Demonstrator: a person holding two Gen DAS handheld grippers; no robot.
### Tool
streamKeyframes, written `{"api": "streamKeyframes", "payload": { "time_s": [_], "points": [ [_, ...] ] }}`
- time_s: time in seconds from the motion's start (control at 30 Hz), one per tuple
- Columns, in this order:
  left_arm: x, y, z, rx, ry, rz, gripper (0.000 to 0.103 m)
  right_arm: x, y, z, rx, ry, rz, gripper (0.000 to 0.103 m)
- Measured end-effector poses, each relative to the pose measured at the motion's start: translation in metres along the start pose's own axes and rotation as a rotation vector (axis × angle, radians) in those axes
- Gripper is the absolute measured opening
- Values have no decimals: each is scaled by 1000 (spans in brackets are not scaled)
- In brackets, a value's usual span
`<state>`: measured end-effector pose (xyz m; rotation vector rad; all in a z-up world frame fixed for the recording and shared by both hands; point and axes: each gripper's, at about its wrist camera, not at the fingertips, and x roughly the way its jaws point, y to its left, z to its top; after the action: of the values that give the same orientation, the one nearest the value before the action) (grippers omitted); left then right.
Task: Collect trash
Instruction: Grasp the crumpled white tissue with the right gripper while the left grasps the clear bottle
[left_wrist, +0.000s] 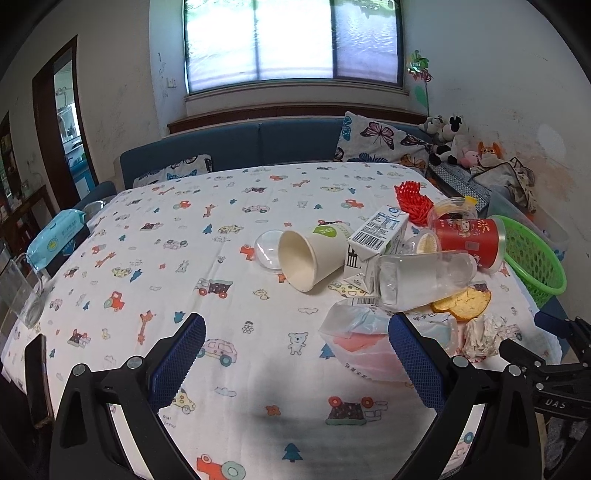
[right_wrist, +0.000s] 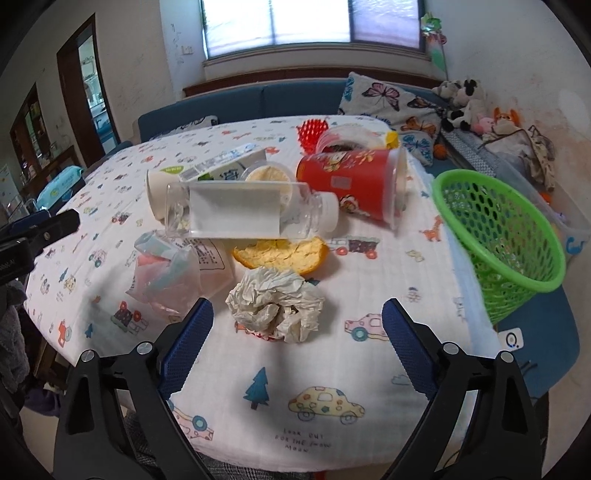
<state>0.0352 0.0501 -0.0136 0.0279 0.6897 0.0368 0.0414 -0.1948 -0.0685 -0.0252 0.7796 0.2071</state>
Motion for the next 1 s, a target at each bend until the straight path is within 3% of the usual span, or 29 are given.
{"api": "streamKeyframes", "payload": {
  "time_s": [0.43,0.57,0.73,1.0],
  "points": [
    [21,2,-10,9,73,-70,95,38,0,-1,7,74,58,77],
    [29,-3,-8,22,96,-130,85,42,-1,-2,14,82,85,69],
    [40,-14,-5,63,112,-166,80,39,1,-1,4,75,102,59],
    [49,-34,10,130,110,-243,75,28,-2,-3,5,60,106,56]
  ]
}}
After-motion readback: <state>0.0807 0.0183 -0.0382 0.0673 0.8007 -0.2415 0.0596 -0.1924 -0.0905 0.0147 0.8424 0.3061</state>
